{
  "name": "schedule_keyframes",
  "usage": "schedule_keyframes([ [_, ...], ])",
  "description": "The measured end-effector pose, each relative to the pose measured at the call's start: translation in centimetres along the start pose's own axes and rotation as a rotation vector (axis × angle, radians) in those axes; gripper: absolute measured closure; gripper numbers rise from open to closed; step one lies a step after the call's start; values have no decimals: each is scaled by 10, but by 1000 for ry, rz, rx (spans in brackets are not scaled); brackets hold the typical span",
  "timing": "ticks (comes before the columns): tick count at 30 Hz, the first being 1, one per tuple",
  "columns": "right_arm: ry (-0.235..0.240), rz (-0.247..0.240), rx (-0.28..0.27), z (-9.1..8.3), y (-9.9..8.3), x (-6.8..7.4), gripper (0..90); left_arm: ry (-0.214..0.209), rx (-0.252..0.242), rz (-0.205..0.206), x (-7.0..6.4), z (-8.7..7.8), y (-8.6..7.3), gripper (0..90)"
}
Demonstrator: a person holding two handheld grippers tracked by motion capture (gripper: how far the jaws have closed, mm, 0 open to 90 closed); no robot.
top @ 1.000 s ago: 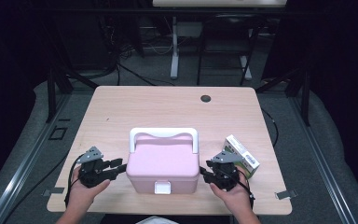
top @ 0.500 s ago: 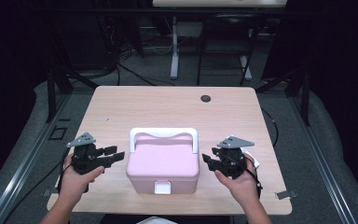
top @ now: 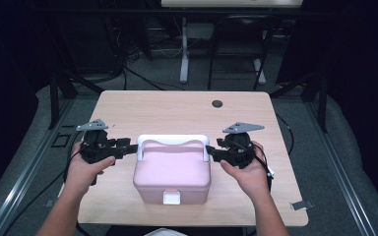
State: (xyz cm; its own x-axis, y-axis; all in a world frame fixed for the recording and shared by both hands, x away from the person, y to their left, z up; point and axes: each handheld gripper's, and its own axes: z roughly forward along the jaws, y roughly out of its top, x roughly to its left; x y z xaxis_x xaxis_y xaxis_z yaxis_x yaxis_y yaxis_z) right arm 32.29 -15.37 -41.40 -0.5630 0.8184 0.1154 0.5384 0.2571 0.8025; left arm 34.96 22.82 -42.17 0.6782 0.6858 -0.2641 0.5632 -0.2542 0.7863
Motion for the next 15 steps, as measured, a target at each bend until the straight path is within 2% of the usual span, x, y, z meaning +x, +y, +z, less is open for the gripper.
schedule_keyframes([
  [1, 17, 15, -4, 2, 7, 0, 510, 9, 7, 4, 0, 2, 3, 499],
  [4, 28, 17, -5, 5, 9, 0, 509, -1, 7, -4, 0, 5, 4, 493],
  [6, 37, 18, 8, 8, 7, 0, 504, -22, 6, -17, -1, 10, 3, 490],
  [7, 42, 19, 14, 10, 6, -1, 504, -25, 14, -6, -2, 13, 2, 490],
  [10, 44, 22, 23, 14, 2, -1, 504, -33, 22, -8, -4, 16, -1, 490],
  [11, 46, 29, 45, 20, -3, 0, 511, -46, 31, -8, -5, 19, -5, 492],
  [15, 92, 27, 74, 28, -8, 2, 572, -43, 34, 6, -6, 20, -8, 553],
])
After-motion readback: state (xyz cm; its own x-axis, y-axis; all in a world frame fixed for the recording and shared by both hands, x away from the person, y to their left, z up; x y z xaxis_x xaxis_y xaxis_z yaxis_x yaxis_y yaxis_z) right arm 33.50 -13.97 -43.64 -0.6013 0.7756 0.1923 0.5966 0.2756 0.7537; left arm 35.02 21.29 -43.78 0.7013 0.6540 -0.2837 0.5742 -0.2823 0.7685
